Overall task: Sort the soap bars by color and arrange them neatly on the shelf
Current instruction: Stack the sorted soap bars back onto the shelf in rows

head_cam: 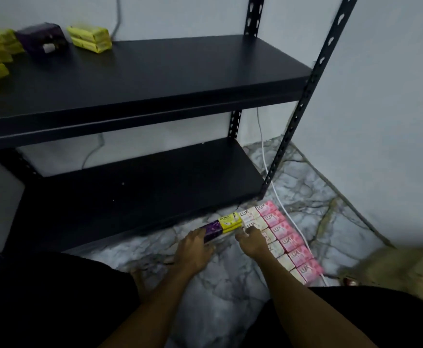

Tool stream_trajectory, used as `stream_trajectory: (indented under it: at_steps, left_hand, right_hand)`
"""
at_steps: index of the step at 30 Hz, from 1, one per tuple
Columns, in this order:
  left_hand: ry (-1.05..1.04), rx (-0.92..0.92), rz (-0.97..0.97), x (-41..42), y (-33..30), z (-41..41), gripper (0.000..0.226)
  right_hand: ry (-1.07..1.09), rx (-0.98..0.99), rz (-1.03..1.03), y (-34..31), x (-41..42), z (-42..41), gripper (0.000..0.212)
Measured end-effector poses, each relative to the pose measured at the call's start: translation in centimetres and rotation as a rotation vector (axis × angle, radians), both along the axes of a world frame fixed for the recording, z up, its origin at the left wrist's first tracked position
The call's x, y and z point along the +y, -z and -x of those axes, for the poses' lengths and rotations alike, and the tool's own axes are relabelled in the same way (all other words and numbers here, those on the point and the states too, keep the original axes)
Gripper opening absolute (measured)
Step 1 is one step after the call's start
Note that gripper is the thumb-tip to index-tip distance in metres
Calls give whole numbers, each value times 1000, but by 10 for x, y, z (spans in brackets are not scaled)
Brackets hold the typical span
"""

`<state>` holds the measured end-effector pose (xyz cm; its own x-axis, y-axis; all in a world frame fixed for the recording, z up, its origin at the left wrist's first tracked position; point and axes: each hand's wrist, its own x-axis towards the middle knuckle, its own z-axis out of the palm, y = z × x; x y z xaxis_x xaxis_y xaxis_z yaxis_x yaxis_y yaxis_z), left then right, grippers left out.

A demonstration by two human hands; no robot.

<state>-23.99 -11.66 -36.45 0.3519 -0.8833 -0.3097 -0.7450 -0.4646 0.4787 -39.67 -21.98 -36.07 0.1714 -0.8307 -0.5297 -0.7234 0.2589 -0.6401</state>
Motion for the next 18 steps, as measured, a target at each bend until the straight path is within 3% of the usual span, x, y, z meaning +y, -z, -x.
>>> stream_trajectory:
  at_steps: [4, 8, 14, 18]
  left_hand:
    - [-88, 112, -16, -25, 38, 4, 49]
    - [-104, 131, -7, -56, 71, -1, 56]
    - [-139, 49, 38, -103, 116, -11, 77]
    - [-179, 14, -74, -122, 138, -21, 77]
  right_hand:
    - [204, -124, -174, 38, -11, -17, 28]
    - [493, -250, -332, 93, -28, -34, 55]
    - [757, -396, -379, 149, -58, -78, 74]
    - [884, -391, -397, 143, -80, -97, 38]
